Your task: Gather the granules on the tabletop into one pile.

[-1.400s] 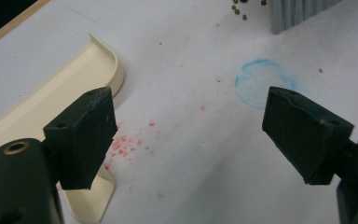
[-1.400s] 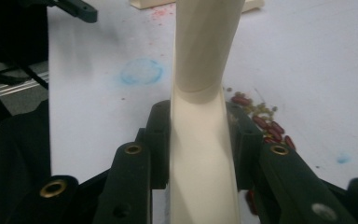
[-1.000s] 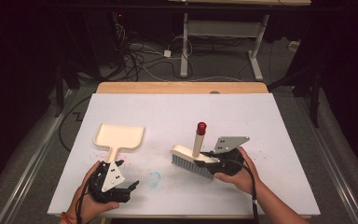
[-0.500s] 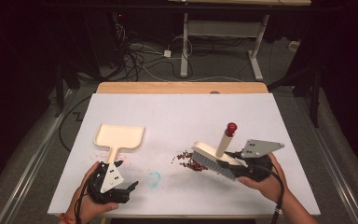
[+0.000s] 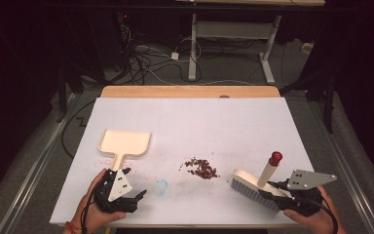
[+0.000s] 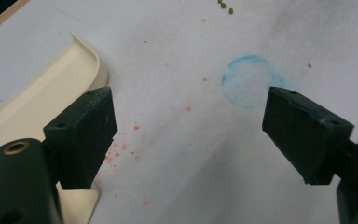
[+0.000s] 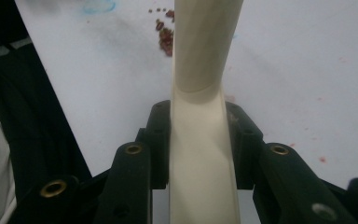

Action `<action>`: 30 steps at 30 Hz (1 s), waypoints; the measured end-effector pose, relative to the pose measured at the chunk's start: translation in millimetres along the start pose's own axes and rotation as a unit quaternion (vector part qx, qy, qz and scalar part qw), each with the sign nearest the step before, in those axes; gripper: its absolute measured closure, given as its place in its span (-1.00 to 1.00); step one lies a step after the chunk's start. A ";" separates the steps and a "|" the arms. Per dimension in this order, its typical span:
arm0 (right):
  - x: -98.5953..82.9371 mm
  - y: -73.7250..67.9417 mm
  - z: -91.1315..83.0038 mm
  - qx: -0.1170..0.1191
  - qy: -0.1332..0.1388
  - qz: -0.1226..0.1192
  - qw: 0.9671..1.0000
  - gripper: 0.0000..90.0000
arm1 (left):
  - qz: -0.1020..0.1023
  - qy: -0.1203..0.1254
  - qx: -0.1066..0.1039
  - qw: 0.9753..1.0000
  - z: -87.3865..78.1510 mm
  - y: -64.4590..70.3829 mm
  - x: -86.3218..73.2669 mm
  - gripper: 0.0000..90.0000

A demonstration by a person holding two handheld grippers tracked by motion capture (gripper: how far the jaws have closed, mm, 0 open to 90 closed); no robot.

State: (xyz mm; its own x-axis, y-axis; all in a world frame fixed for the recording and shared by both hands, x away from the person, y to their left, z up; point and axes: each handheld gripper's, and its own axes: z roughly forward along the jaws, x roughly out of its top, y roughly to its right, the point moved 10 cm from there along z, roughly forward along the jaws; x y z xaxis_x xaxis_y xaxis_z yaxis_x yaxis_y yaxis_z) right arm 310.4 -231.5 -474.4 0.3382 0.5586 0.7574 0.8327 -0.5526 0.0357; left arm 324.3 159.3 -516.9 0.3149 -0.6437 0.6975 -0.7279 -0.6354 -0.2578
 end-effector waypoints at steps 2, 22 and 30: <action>0.3 -1.6 5.7 0.009 0.006 0.005 1.000 0.50 | 0.001 0.000 -0.001 1.000 0.6 0.2 0.6 -0.64; 56.6 6.9 63.3 0.014 0.011 -0.026 0.999 0.50 | 0.002 -0.003 -0.006 1.000 2.4 1.2 -0.9 -0.64; 68.0 8.7 52.0 0.006 0.043 -0.014 0.999 0.50 | 0.001 -0.002 -0.004 1.000 1.1 0.6 -1.3 -0.64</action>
State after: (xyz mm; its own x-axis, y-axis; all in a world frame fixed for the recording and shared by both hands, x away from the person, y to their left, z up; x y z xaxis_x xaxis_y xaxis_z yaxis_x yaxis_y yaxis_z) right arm 363.4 -166.2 -456.5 0.2765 0.5188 0.8090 0.8465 -0.5300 0.0506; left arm 324.1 159.3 -518.7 0.3156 -0.6472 0.6939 -0.7335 -0.6304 -0.2543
